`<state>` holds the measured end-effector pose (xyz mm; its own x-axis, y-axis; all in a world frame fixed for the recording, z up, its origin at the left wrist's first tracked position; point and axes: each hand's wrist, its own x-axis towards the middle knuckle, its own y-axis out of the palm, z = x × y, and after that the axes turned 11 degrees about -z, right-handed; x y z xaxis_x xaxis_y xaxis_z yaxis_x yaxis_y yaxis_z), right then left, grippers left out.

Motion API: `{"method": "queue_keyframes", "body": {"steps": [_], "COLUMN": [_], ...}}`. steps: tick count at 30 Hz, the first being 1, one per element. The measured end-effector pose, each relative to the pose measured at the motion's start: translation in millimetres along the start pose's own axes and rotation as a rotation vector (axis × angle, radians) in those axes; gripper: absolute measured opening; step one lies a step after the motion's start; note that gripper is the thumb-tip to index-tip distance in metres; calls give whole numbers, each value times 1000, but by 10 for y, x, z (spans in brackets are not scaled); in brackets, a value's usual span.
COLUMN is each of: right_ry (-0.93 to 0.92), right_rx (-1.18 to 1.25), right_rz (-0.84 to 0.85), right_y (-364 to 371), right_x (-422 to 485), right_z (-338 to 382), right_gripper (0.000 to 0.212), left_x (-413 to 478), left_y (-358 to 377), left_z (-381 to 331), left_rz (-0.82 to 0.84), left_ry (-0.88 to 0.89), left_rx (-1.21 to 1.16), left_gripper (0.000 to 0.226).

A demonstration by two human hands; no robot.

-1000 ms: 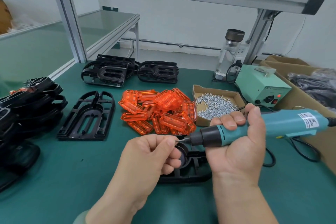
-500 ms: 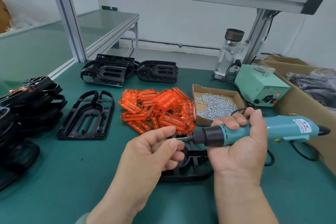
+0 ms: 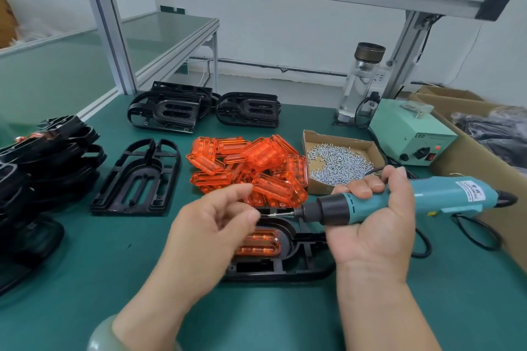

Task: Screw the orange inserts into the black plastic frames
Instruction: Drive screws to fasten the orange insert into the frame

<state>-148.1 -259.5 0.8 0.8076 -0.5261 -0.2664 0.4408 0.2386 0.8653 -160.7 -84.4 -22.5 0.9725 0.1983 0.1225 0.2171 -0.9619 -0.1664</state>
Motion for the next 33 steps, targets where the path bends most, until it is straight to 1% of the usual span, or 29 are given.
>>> {"method": "queue_keyframes", "body": {"steps": [2, 3, 5, 7, 13, 18, 20, 23, 28, 33], "right_ry": [-52, -59, -48, -53, -69, -96, -92, -83, -104, -114], "right_rx": [-22, -28, -49, -85, -172, -258, -275, -291, -342, -371], "right_rz": [-39, -40, -35, -28, -2, 58, 83, 131, 184, 230], "right_y": [38, 40, 44, 32, 33, 66, 86, 111, 109, 129], "right_x": [46, 72, 120, 130, 159, 153, 155, 159, 173, 178], "right_z": [-22, -48, -73, -105, -248, -399, -449, -512, -597, -655], "right_gripper": [23, 23, 22, 21, 20, 17, 15, 15, 16, 17], "left_x": [106, 144, 194, 210, 235, 243, 248, 265, 298, 295], "left_y": [-137, -190, -241, -246, -238, -232, -233, -259, -268, -259], "left_z": [74, 115, 209, 287, 373, 381, 382, 390, 393, 410], "left_rz": [-54, -48, 17, 91, 195, 236, 239, 240, 258, 247], "left_ry": [81, 95, 75, 63, 74, 56, 51, 58, 44, 38], "left_rx": [238, 346, 482, 552, 625, 614, 612, 600, 581, 578], "left_gripper": [28, 27, 23, 22, 31, 24, 23, 32, 38, 37]}}
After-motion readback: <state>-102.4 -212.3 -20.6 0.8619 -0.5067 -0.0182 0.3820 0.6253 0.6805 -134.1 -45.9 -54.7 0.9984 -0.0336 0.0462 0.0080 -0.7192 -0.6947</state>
